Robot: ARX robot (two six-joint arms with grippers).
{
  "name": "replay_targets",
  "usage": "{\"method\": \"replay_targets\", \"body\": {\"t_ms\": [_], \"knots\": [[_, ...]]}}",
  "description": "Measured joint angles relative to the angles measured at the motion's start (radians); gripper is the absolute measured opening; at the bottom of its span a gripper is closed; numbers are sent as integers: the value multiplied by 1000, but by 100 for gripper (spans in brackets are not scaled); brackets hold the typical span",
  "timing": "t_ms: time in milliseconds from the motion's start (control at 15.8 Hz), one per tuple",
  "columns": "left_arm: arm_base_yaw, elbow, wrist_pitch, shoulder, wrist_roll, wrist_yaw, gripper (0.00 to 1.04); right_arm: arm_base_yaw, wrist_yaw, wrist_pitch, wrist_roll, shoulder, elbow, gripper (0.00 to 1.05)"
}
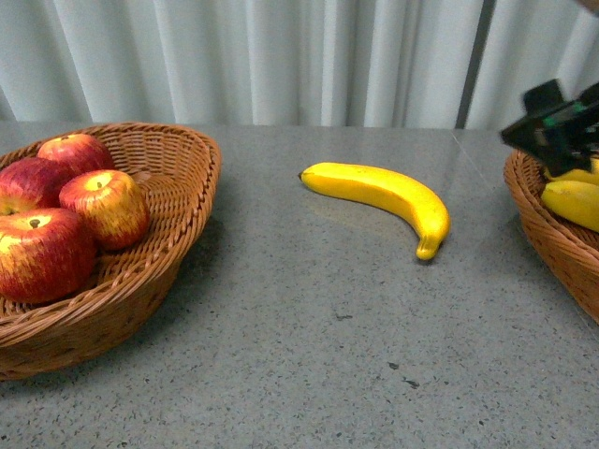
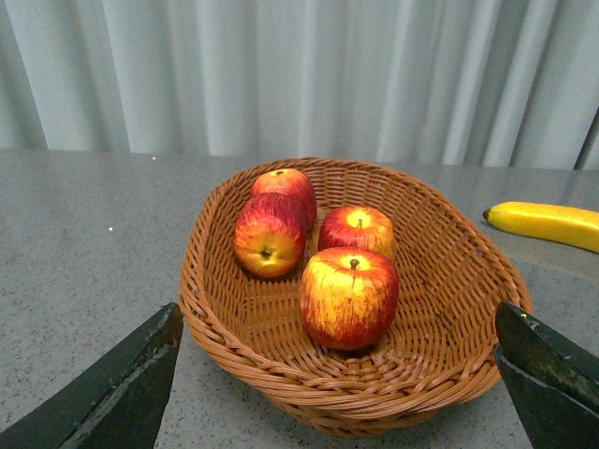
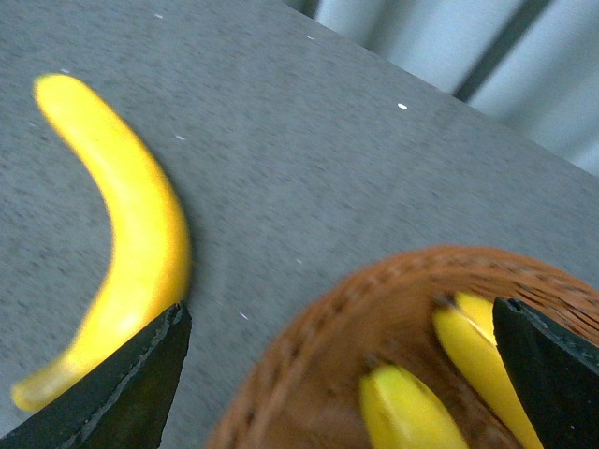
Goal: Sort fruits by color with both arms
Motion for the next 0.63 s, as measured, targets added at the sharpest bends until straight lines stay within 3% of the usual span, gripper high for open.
{"method": "replay_targets", "body": {"t_ms": [316, 631], "knots": [[0, 0, 0, 0, 0, 0, 98, 161, -21, -63, 144, 272, 264, 98], [0, 0, 0, 0, 0, 0, 98, 206, -4, -130, 157, 406, 442, 98]]}}
